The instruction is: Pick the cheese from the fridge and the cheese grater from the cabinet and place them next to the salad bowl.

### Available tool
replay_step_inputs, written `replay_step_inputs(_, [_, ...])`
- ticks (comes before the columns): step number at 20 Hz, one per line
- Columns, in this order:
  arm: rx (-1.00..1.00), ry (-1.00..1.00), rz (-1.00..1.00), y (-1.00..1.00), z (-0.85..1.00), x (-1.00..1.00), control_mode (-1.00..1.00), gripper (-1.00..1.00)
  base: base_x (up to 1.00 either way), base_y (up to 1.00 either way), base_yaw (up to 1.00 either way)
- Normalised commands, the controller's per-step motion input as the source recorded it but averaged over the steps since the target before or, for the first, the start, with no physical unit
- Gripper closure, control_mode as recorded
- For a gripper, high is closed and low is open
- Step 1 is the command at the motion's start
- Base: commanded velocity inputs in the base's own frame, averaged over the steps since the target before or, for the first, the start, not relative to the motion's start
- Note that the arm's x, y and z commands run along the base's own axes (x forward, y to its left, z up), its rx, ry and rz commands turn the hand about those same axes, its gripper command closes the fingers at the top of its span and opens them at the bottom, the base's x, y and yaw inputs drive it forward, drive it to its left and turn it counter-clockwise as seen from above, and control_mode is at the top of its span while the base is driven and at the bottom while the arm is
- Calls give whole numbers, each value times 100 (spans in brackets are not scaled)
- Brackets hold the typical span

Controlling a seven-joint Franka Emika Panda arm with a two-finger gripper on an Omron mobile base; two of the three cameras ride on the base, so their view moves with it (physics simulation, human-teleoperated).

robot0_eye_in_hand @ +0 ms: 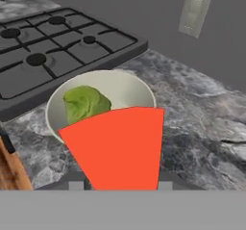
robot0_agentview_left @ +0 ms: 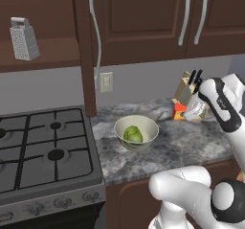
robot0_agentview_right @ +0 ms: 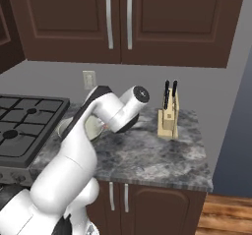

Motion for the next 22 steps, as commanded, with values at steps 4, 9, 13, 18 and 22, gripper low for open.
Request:
replay_step_inputs(4, [-4, 0, 0, 0, -59, 18, -100, 100, 0, 0, 0])
replay_step_inputs(9, [-3, 2, -1, 0, -93, 20, -100, 100, 0, 0, 0])
replay_step_inputs(13, [-3, 3, 0, 5, -100, 34, -100, 100, 0, 0, 0])
replay_step_inputs(18, [0, 1, 1, 18, -61, 47, -100, 100, 0, 0, 0])
replay_step_inputs(22, [0, 0, 1, 0, -12, 42, -100, 100, 0, 0, 0])
